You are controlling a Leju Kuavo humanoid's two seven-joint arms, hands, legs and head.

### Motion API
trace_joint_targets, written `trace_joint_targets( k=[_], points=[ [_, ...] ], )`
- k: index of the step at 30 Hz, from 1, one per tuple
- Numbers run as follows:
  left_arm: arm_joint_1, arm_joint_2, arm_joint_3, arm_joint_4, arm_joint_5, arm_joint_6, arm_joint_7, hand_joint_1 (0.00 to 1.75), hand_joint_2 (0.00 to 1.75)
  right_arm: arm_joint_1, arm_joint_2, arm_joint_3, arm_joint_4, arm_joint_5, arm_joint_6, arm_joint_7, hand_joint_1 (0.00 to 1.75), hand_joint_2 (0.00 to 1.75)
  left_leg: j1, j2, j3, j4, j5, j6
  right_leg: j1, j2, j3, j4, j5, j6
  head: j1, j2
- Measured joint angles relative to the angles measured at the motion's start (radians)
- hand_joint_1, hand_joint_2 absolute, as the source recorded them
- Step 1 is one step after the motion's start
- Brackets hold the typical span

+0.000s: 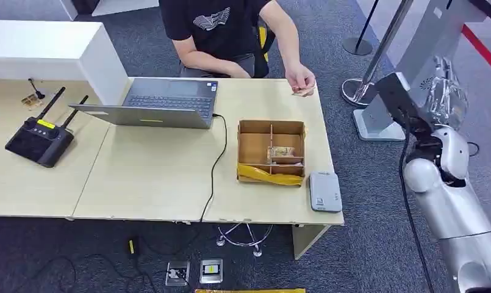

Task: Pass the card to the sensor for recognition and then transmit it.

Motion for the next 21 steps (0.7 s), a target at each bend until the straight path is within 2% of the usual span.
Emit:
trace_joint_targets(
  k=[3, 8, 21],
  points=[
    [0.018, 0.000, -0.003, 0.000, 0.007, 0.000, 0.000, 0.00, 0.00, -0.001, 0.006, 0.111, -0.077, -0.022, -0.023, -0.016, 0.00, 1.75, 0.001, -0.005, -0.003, 0.000, 0.000, 0.000, 0.001, -0.005, 0.000, 0.000, -0.001, -0.001, -0.001, 0.000],
    [0.016, -0.005, -0.003, -0.002, 0.020, 0.000, -0.008, 0.00, 0.00, -0.047, 0.040, 0.244, -0.106, -0.021, -0.058, -0.044, 0.00, 1.75, 0.001, -0.004, -0.003, 0.000, 0.000, 0.000, 0.001, -0.004, 0.001, 0.000, -0.001, -0.001, 0.000, 0.000],
    [0.018, -0.010, -0.003, -0.002, 0.032, 0.000, -0.006, 0.00, 0.00, -0.094, 0.119, 0.403, -0.068, 0.018, -0.042, -0.095, 0.00, 1.75, 0.003, -0.005, -0.003, 0.000, 0.000, -0.001, 0.003, -0.004, 0.001, -0.001, 0.000, -0.002, -0.001, 0.000]
  ],
)
